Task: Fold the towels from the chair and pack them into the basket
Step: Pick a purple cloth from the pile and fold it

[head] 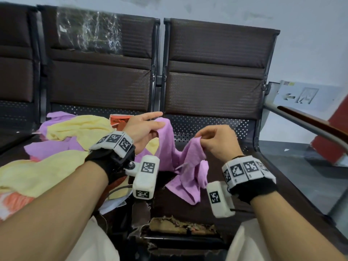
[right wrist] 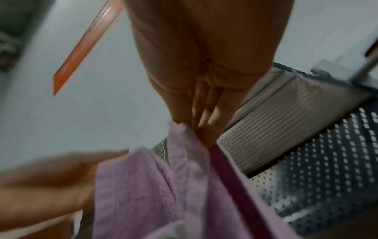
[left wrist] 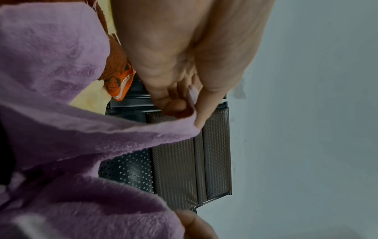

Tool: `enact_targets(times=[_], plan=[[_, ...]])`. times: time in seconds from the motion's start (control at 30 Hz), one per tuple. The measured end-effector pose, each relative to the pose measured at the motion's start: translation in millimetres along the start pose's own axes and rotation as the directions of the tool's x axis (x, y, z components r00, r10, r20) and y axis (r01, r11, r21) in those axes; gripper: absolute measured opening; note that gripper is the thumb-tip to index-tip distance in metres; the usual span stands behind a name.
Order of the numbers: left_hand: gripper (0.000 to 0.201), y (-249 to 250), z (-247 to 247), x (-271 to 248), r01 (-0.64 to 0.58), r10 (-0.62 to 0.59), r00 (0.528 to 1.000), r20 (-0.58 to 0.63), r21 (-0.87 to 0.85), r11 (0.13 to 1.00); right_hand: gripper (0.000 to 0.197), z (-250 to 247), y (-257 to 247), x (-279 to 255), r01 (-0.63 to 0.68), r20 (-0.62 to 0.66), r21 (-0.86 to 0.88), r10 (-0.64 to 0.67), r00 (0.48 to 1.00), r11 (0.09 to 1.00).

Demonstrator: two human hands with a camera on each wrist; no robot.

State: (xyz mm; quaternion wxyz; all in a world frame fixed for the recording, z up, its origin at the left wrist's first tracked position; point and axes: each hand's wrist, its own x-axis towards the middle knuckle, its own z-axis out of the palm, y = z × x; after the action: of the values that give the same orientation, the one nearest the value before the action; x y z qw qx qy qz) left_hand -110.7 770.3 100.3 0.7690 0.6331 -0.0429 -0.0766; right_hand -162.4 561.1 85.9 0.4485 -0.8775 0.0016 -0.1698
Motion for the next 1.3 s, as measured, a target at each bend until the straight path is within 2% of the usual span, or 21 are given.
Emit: enact_targets(times=[0.07,0.1,0.17,0.23,0.27,0.37,0.43,0.5,0.6,0.7,0.77,0.97,1.1,1.3], plan=[[0.036,0.1,-0.1,-2.4,0.001,-0.001,1.000,0.015,0.021,1.000,0.024,1.5,-2.9,-2.5,0.099,-0.003,-0.205,-0.102,0.995,0.974],[0.036,-0.4,0.2,-2.9,-0.003,0.003,1.000,0.013,0.029,1.000,0.023,2.2,-6.0,-4.2,0.164,0.013,-0.253,-0.167,0.986,0.953],[0.034,-1.9,1.3,-4.2,-0.018,0.018,1.000,0.000,0.066,0.998,0.020,3.3,-12.4,-6.3,0.265,0.050,-0.152,-0.260,0.964,0.952],[0.028,-5.1,3.4,-4.5,-0.032,0.032,0.999,0.002,0.125,0.992,0.019,5.9,-19.1,-7.9,0.252,0.061,0.042,-0.255,0.965,0.967],[0.023,-6.8,4.3,-5.0,-0.041,0.039,0.999,0.016,0.154,0.987,0.021,8.0,-20.7,-7.7,0.233,0.071,0.085,-0.239,0.968,0.969],[0.012,-12.7,5.1,-6.0,-0.054,0.036,0.996,0.077,0.251,0.966,0.030,13.8,-18.3,-5.4,0.142,0.166,0.009,-0.141,0.976,0.990],[0.011,-16.2,4.3,-6.9,-0.072,0.045,0.995,0.087,0.339,0.938,0.019,13.6,-14.6,-3.5,0.120,0.198,-0.075,-0.103,0.975,0.990],[0.011,-19.3,1.7,-5.0,-0.099,0.076,0.995,0.071,0.429,0.898,0.007,12.0,-13.1,-3.0,0.156,0.227,-0.144,-0.121,0.966,0.977],[0.013,-22.5,-0.1,-2.9,-0.110,0.083,0.994,0.074,0.520,0.847,0.002,16.3,-14.9,-3.4,0.220,0.241,-0.144,-0.181,0.953,0.965],[0.017,-25.3,3.8,-3.9,-0.065,0.028,0.996,0.086,0.462,0.884,0.008,23.6,-17.4,-2.8,0.230,0.206,-0.034,-0.219,0.954,0.973],[0.018,-26.7,8.0,-5.7,-0.029,-0.016,0.994,0.110,0.396,0.918,0.009,26.6,-17.5,-0.7,0.198,0.184,0.014,-0.197,0.963,0.980],[0.028,-26.6,13.0,-8.2,0.054,-0.100,0.976,0.194,0.228,0.972,0.009,27.7,-10.3,2.8,0.093,0.116,-0.052,-0.086,0.989,0.994],[0.023,-22.4,11.5,-8.6,0.133,-0.163,0.958,0.238,0.136,0.982,0.009,27.1,-8.6,4.1,0.070,0.103,-0.065,-0.063,0.993,0.995],[0.028,-18.5,10.4,-9.8,0.196,-0.214,0.942,0.259,0.094,0.976,0.013,30.6,-4.9,5.1,0.055,0.104,-0.110,-0.043,0.994,0.992]])
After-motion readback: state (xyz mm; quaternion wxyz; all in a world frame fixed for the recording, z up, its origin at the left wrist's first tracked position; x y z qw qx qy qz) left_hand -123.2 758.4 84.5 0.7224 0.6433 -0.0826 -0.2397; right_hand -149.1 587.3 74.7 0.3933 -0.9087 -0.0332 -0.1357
